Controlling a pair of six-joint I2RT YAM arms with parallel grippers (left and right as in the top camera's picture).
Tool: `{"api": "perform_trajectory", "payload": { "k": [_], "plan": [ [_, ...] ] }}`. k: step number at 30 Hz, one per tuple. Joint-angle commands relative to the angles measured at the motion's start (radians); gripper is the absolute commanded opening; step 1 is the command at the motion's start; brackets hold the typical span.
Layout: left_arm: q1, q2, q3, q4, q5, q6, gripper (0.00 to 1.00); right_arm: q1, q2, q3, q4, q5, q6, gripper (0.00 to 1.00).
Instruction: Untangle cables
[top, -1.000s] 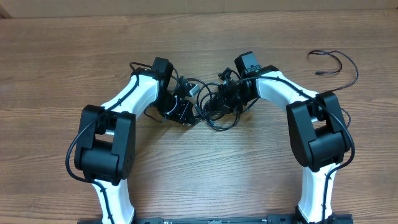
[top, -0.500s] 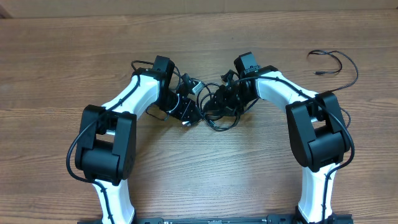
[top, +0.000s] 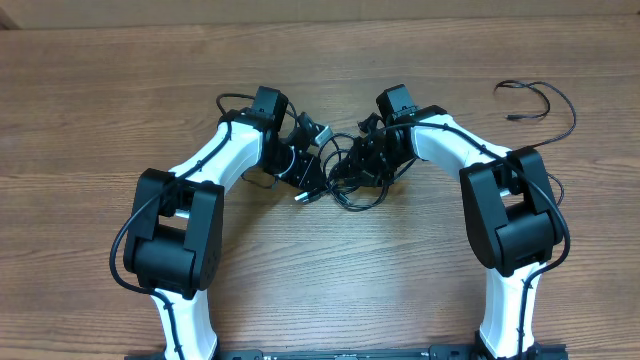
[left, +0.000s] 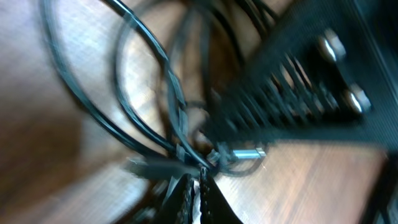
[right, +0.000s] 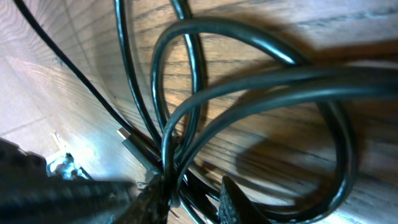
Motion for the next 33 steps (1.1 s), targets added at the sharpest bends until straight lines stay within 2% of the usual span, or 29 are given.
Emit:
{"api": "perform_trajectory", "payload": {
  "k": [1,3,4,7,12,15,18,21,23,26,33],
  "plan": [
    [-0.002,-0.001,-0.001,0.049,-0.089,-0.142,0.07,0.005,0.0,0.003,-0.011,0.005,-0.003,0.27],
    [-0.002,-0.001,-0.001,0.082,-0.094,-0.167,0.1,0.005,0.0,0.003,-0.029,0.004,-0.003,0.27],
    [-0.002,-0.001,-0.001,0.089,-0.094,-0.172,0.13,0.005,-0.001,0.005,-0.039,-0.005,-0.004,0.22],
    [-0.002,-0.001,-0.001,0.092,-0.095,-0.184,0.17,0.003,-0.018,0.029,-0.071,-0.004,-0.04,0.25],
    [-0.002,0.009,-0.001,0.114,-0.088,-0.199,0.15,0.004,-0.038,0.087,-0.149,0.025,-0.06,0.29],
    [-0.003,0.025,-0.001,0.145,-0.034,-0.219,0.14,0.017,-0.037,0.088,-0.156,0.034,-0.059,0.3],
    [-0.003,0.056,-0.001,0.163,-0.011,-0.238,0.13,0.043,-0.037,0.088,-0.18,0.113,-0.052,0.33],
    [-0.003,0.077,-0.001,0.161,-0.013,-0.242,0.1,0.066,-0.037,0.088,-0.207,0.158,-0.051,0.32],
    [-0.002,0.082,-0.001,0.163,-0.016,-0.241,0.09,0.079,-0.037,0.088,-0.216,0.189,-0.047,0.25],
    [-0.002,0.082,0.002,0.172,-0.017,-0.241,0.08,0.085,-0.037,0.089,-0.221,0.238,-0.012,0.25],
    [-0.001,0.082,0.003,0.192,-0.136,-0.271,0.05,0.082,-0.039,0.21,-0.346,0.249,-0.003,0.26]
  ]
}}
